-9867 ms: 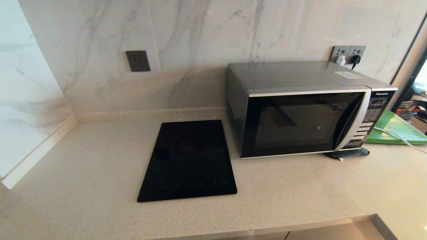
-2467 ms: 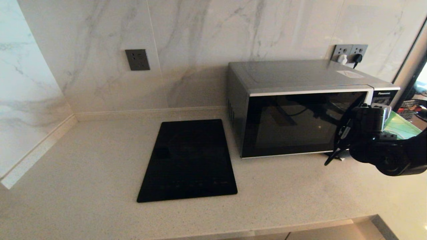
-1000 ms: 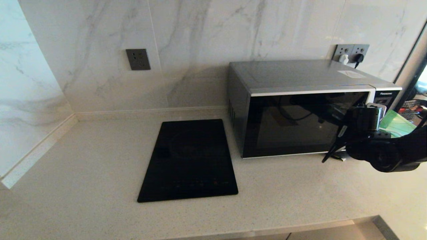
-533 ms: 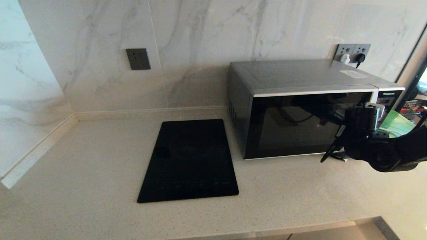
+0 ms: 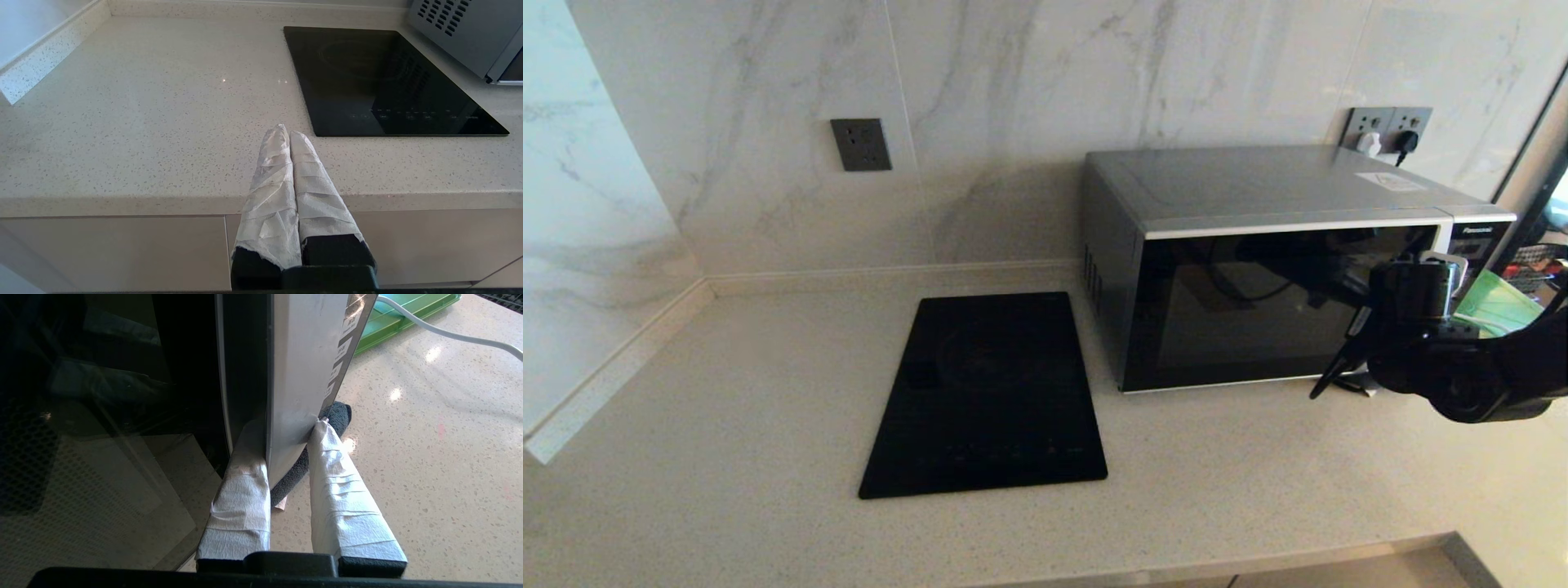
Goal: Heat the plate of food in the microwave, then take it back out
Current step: Open the microwave oven
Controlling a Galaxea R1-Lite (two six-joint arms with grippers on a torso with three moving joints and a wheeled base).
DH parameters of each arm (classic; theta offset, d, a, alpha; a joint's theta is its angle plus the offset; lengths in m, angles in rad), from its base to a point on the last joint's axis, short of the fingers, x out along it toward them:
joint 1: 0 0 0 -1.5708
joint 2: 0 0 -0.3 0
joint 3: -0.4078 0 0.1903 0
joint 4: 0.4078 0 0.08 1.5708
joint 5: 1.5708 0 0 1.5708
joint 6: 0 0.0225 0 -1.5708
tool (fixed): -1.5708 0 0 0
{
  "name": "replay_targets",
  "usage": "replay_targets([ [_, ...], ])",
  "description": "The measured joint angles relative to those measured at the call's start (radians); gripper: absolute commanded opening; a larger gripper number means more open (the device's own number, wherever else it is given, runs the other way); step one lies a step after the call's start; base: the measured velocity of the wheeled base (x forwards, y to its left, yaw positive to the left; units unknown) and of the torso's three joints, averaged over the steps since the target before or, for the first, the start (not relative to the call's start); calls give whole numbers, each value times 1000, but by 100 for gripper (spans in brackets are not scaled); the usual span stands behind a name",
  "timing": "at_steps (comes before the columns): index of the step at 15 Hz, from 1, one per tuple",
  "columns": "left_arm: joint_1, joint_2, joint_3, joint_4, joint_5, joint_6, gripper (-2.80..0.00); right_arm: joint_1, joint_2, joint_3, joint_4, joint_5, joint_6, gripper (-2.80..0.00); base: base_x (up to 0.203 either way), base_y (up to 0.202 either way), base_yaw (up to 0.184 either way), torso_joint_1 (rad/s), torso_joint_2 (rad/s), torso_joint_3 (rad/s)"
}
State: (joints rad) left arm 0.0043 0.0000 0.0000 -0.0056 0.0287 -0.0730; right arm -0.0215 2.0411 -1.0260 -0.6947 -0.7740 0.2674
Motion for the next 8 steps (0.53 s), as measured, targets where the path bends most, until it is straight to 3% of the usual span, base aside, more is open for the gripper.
replay_targets([
  [8, 0, 0, 0, 0, 0, 0, -280, 5, -41, 75, -3, -24, 6, -280, 0, 0, 0, 0, 0, 0],
])
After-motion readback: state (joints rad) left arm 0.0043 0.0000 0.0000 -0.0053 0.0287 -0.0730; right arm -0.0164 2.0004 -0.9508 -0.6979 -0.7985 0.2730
